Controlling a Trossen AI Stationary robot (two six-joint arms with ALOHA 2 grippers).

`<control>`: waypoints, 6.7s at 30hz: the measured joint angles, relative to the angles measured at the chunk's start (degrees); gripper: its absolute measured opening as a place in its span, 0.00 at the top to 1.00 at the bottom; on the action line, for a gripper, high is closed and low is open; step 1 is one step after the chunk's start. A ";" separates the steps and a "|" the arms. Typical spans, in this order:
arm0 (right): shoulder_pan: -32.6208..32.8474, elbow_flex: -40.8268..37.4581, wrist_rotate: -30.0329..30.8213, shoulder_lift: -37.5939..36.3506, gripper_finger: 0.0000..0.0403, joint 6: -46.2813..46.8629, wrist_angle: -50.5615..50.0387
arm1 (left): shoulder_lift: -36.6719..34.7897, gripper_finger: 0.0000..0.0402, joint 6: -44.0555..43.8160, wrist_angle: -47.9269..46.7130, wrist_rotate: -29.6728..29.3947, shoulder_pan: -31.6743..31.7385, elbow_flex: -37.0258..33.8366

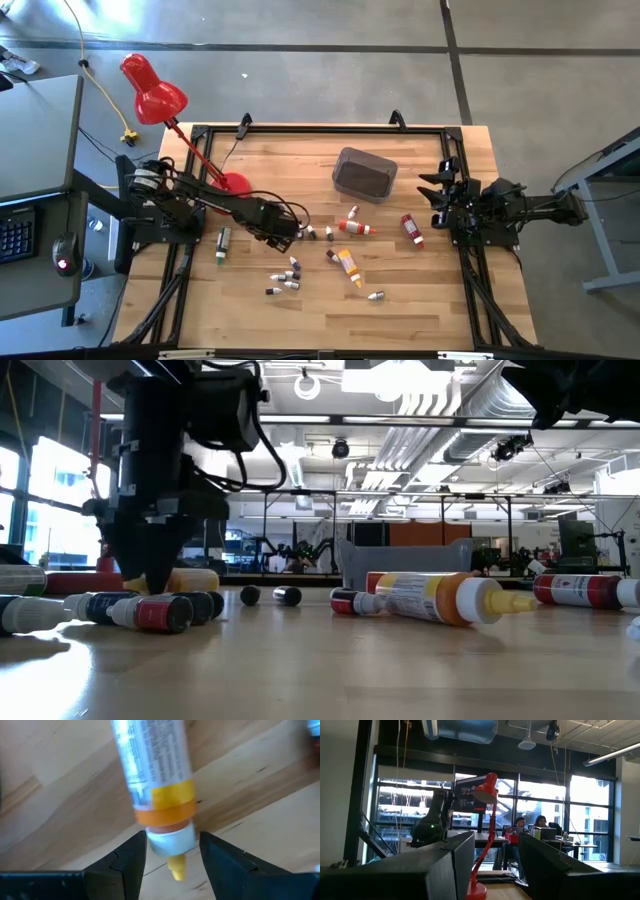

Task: Pick & Place food coloring
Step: Put the left large yellow food coloring bottle into the bin

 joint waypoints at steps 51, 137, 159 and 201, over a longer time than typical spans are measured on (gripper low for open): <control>0.00 17.67 -1.93 50.44 0.64 -2.58 1.86 | 8.91 0.72 67.54 -36.09 10.87 18.37 31.86; 1.90 46.58 14.75 87.52 0.71 -23.39 -14.91 | 8.39 0.72 32.07 -1.66 38.92 26.23 33.43; 2.00 46.48 20.47 87.62 0.72 -23.34 -17.59 | 8.39 0.72 39.16 1.71 31.40 25.87 33.43; -14.59 26.79 19.06 72.85 0.72 7.88 3.89 | 6.80 0.44 74.20 -24.29 18.69 38.33 78.01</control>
